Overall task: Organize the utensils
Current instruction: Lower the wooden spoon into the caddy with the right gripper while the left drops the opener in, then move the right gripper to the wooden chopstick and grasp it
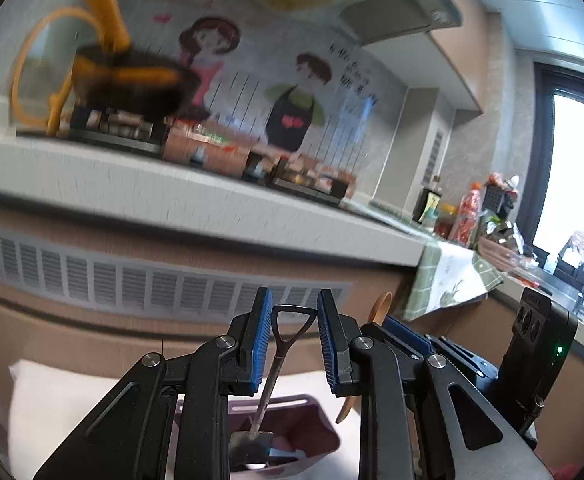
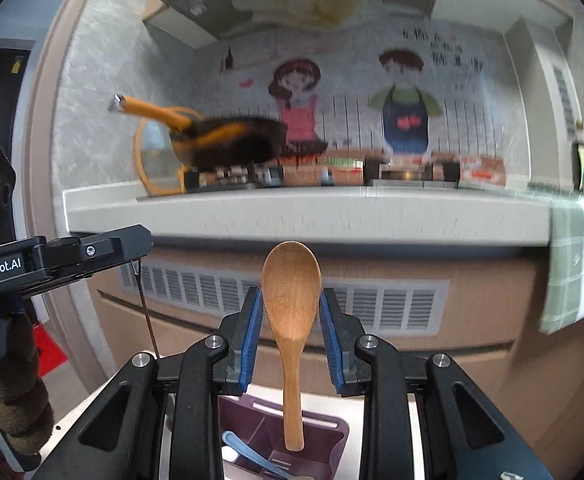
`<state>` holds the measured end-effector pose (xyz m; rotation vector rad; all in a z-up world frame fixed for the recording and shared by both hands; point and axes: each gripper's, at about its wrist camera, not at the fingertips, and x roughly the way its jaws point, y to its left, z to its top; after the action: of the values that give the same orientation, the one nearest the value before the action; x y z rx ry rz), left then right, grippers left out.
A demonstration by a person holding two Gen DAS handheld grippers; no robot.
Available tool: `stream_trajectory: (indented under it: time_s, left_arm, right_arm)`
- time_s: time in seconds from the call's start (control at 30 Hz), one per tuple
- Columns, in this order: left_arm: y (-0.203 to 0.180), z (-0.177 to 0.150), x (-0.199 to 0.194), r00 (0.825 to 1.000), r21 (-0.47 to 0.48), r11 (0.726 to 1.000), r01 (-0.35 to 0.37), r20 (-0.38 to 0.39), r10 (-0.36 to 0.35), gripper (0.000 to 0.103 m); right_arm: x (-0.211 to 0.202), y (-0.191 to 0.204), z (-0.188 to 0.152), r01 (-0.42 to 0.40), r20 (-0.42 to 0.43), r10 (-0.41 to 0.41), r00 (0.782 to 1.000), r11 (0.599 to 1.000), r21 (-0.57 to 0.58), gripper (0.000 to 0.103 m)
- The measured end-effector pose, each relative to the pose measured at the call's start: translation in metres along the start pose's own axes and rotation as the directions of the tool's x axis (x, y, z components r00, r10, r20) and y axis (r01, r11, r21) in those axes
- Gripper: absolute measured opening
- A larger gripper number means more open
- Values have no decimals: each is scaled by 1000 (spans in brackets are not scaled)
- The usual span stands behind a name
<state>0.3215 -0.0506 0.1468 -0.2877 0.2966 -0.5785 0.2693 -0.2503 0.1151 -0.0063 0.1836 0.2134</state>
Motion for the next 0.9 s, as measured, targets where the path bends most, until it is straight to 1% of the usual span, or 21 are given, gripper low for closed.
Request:
stream_trajectory:
  time_s: [0.1, 0.23, 0.33, 0.47, 0.53, 0.57, 0.6, 0.67, 0.7, 0.8, 0.83, 0.9]
  left_arm:
    - [14, -13, 17, 1000, -27, 1000, -3, -28, 2, 24]
    - [35, -37, 41, 995, -73, 997, -19, -95, 12, 24]
    - [47, -54, 51, 990, -112, 993, -28, -138, 12, 24]
    - [52, -74, 55, 981, -126, 991, -35, -193, 10, 25]
    - [53, -80, 57, 975, -141, 989, -31, -221, -1, 33]
    - [53, -81, 58, 972, -148, 988, -30, -236, -6, 43]
    - [53, -82, 57, 970, -154, 988, -27, -243, -11, 49]
    - [51, -81, 52, 970, -152, 988, -29, -244, -9, 52]
    - [48, -79, 47, 972, -146, 989, -32, -237, -3, 52]
    - [41, -70, 27, 978, -112, 993, -45, -209, 20, 56]
    - [40, -68, 20, 977, -94, 994, -59, -208, 38, 57]
    - [38, -65, 6, 975, -51, 994, -100, -206, 87, 58]
  right_arm:
    - [20, -9, -16, 3, -39, -1, 999, 1000, 30, 27]
    - [43, -16, -41, 5, -106, 0, 994, 999, 53, 27]
    - [58, -18, -62, 10, -164, 1, 986, 998, 66, 27]
    - [65, -20, -81, 2, -223, 16, 975, 997, 83, 27]
    - [70, -20, -90, -20, -280, 46, 959, 995, 95, 28]
    - [72, -20, -94, -32, -306, 62, 950, 994, 101, 28]
    - [74, -19, -100, -42, -336, 75, 939, 994, 103, 28]
    - [74, -15, -106, -33, -366, 62, 929, 996, 85, 28]
    - [69, -13, -108, -21, -365, 46, 930, 997, 70, 28]
    - [47, -11, -103, -13, -320, 30, 947, 998, 57, 28]
    - [36, -10, -99, -17, -298, 33, 954, 998, 55, 28]
    - [20, -6, -95, -27, -282, 39, 959, 999, 47, 28]
